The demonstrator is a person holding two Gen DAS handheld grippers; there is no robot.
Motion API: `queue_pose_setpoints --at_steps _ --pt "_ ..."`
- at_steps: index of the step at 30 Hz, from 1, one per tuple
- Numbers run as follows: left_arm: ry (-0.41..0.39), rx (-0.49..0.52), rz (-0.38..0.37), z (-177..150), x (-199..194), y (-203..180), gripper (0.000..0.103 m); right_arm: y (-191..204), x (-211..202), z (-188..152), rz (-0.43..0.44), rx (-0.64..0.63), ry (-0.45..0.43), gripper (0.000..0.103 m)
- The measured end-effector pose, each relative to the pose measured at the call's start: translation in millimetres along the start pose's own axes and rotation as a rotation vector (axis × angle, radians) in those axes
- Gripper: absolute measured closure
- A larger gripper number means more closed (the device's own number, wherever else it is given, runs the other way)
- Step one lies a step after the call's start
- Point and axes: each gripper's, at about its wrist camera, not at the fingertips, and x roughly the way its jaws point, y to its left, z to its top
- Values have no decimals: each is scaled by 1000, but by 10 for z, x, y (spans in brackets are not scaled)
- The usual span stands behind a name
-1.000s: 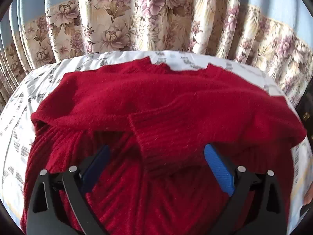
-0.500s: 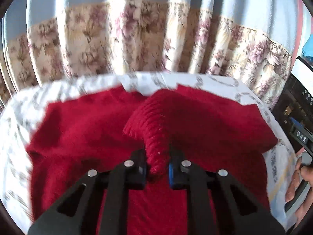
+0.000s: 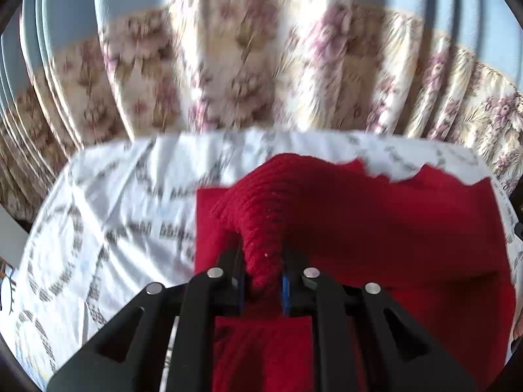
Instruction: Fold small clothes
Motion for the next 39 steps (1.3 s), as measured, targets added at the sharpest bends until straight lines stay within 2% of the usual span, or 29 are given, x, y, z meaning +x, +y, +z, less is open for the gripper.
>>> queue_pose_setpoints --at_steps 2,6,8,9,10,12,14,16,18,20,21,22,23,24,25,28,33,36,39 --pt "35 12 -15 -89 122 44 85 178 164 8 36 -33 56 16" --pt "29 20 -19 -180 175 56 78 478 406 43 87 -98 116 18" --pt "33 21 -23 -174 206 78 75 571 566 55 77 -124 169 40" --pt "31 19 -24 -177 208 96 75 601 640 52 87 -137 203 70" --pt "26 15 -23 -174 201 106 75 643 688 57 149 -135 231 80" --pt "-12 -9 -15 -170 120 144 78 748 653 95 102 -190 204 88" --pt "-53 13 8 -173 56 105 78 825 530 198 30 -226 132 89" --pt "0 47 16 -211 184 41 78 871 445 258 7 -256 86 89" --pt "11 23 12 -190 212 76 74 894 585 225 -37 -299 140 88" --pt "20 2 16 -168 216 136 58 855 728 156 -54 -295 195 84" --pt "13 -16 23 -172 202 180 48 837 750 106 -76 -302 197 72" --pt "1 -35 41 -178 182 246 34 810 717 91 -101 -299 180 52" --pt "-2 -44 44 -181 172 293 28 768 686 88 -129 -286 169 46" --pt "-4 -55 46 -186 161 350 27 728 670 91 -130 -272 170 38" --pt "-4 -61 57 -194 155 401 27 661 643 90 -119 -249 175 35" --pt "8 -67 92 -222 150 503 18 598 550 39 -117 -255 175 33" --pt "12 -40 149 -299 104 634 18 591 266 -58 -118 -262 152 28" --pt "-50 -70 141 -355 -29 783 18 601 29 -126 -113 -264 115 21" --pt "-56 -115 104 -402 -124 915 18 599 -192 -200 -100 -271 88 18"
